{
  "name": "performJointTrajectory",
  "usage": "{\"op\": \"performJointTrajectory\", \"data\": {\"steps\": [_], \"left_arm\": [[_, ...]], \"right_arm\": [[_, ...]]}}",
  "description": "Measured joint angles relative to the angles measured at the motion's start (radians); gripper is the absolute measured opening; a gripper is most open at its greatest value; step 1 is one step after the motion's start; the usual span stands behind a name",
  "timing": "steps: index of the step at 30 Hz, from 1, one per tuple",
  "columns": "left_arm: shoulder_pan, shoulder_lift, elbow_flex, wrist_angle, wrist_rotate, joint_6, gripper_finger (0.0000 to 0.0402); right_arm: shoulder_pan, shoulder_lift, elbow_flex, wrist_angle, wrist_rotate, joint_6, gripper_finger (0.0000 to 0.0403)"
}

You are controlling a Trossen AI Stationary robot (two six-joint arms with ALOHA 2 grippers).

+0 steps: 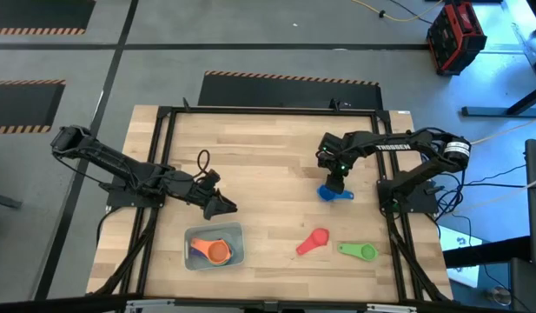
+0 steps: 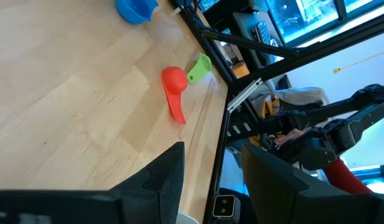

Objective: Nest measuring cups in basket
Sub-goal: Stack the blue measuring cup on top of the orange measuring cup in the gray bin

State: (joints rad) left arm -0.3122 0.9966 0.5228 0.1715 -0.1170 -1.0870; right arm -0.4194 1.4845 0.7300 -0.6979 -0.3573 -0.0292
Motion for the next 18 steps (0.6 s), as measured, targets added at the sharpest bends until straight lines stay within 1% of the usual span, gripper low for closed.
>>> {"op": "performJointTrajectory", "data": {"steps": [5,13,18], "left_arm": [[0.0,0.0,0.0,0.0,-0.022,0.019,0.0152],[0.0,0.0,0.0,0.0,-0.074,0.09,0.0152],[0.001,0.0,0.0,0.0,-0.11,0.13,0.0152]], "right_arm": [[0.0,0.0,0.0,0.0,0.0,0.002,0.0086],[0.0,0.0,0.0,0.009,-0.001,0.077,0.0081],[0.0,0.0,0.0,0.015,-0.002,0.081,0.0081]]}}
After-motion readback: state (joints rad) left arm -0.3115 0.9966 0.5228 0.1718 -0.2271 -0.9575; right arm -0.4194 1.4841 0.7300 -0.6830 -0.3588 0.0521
